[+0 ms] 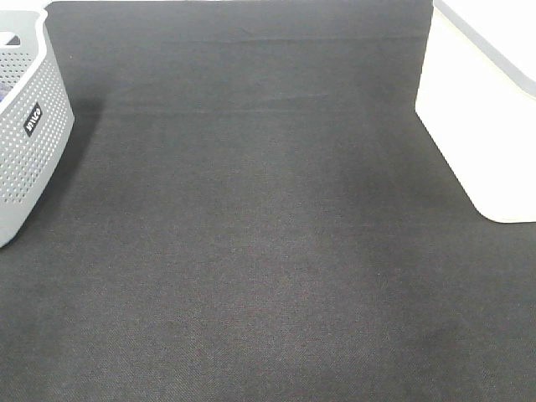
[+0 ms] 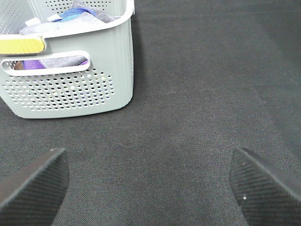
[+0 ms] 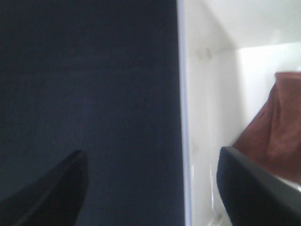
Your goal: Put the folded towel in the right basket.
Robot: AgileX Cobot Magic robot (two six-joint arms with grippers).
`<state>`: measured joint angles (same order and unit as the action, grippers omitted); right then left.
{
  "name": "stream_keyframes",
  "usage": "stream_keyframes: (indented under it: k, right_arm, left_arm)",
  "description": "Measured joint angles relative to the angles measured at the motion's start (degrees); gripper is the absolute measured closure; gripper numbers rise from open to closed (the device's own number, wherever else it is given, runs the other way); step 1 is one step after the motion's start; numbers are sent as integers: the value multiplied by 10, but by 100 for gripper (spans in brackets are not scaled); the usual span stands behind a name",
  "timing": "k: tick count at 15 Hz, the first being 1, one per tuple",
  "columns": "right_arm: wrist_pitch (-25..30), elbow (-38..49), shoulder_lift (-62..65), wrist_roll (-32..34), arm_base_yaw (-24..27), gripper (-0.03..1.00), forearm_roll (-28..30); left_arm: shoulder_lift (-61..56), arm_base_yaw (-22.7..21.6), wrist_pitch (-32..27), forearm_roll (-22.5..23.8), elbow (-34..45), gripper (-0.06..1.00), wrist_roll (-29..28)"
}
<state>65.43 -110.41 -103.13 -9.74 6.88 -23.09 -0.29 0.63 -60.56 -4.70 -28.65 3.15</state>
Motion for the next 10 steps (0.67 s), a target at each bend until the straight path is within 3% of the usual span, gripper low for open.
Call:
stream_keyframes:
  k: [2,7,10]
  right_arm:
    - [38,0,22,3,-13,25,3]
    - [40,73,124,45,-13,25,65]
    - [40,194,229,65,-13,25,111]
  left_arm:
    - [0,0,0,0,0,7,0]
    - [0,0,0,0,0,7,0]
    - [0,0,0,0,0,7,0]
